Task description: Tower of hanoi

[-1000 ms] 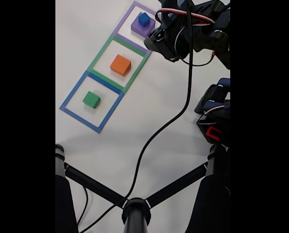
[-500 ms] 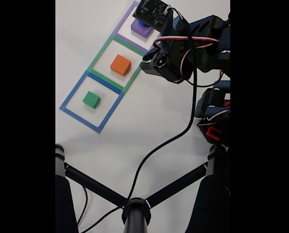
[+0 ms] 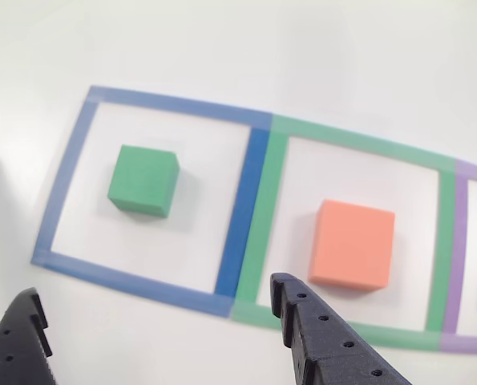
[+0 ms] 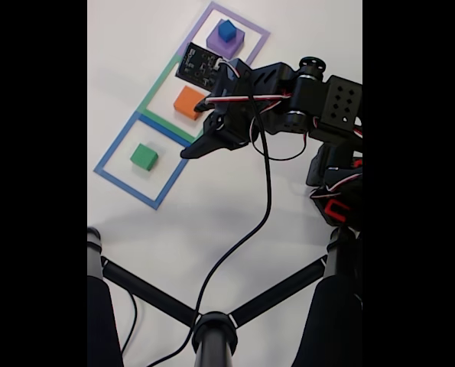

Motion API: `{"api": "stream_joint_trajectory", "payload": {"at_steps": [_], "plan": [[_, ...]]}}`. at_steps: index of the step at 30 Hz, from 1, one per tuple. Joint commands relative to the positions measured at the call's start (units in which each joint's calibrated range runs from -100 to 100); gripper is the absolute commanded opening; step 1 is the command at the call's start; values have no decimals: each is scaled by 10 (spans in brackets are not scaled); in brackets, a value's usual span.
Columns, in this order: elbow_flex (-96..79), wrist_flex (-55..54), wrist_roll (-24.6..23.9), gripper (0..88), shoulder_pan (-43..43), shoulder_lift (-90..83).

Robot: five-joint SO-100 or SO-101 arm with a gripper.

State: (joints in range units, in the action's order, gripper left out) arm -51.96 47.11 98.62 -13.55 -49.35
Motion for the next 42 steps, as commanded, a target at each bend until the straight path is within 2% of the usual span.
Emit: {"api": "stream_joint_trajectory", "payload": {"at_steps": [1,6,10,19,28,42], "plan": [[-73,-145,14,382,-1,-3],[-213,-406,14,411,-1,50],[-274,-573,14,413,-1,125],[-297,-829,14,424,-12,317],[-251,-951,14,424,-15,474],[-181,-1044,14,425,-45,613]]}}
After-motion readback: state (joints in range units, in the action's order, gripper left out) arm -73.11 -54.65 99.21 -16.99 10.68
